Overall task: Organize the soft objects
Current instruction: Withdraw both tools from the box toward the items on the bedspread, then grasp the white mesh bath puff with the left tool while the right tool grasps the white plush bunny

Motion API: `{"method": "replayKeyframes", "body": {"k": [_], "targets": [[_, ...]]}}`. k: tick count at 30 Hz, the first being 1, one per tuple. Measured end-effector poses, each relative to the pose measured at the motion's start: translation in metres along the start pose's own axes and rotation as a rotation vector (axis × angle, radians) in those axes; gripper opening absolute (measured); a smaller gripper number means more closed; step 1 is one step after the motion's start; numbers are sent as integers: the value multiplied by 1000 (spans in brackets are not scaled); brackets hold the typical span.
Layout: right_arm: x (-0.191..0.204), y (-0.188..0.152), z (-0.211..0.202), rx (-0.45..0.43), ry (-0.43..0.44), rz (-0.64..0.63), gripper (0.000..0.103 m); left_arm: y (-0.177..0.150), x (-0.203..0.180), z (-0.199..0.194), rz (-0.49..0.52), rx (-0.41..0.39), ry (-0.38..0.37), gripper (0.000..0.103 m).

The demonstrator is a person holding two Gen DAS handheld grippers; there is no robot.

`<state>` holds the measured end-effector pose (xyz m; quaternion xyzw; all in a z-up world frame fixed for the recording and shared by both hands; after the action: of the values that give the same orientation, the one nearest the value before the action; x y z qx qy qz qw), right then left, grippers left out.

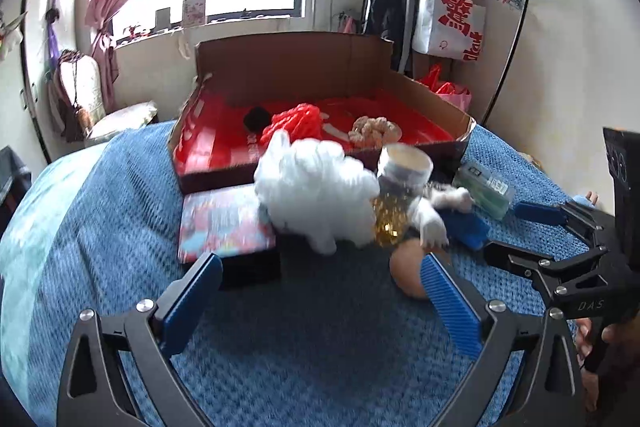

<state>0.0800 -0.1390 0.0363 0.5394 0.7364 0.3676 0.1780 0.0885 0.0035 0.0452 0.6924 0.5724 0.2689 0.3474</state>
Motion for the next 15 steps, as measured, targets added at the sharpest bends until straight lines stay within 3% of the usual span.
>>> {"method": "replayKeyframes", "body": {"k": [10, 15], "targets": [[-7, 40, 36, 113, 121, -122, 90, 37, -1, 32, 90, 58, -53, 95], [-16, 51, 58, 214, 172, -180, 80, 45, -4, 49, 109, 104, -88, 95]]}}
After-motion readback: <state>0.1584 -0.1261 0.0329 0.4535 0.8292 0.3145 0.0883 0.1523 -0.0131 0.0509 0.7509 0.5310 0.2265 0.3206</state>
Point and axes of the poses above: each gripper's, at about its wrist camera, not at the fingertips, and z roughly the way its jaws point, x to its left, y to its top, the point moved 4 cm from there along z, roughly the way its jaws point, and after that the axes turned 3 degrees about y, right-handed, at the moved point
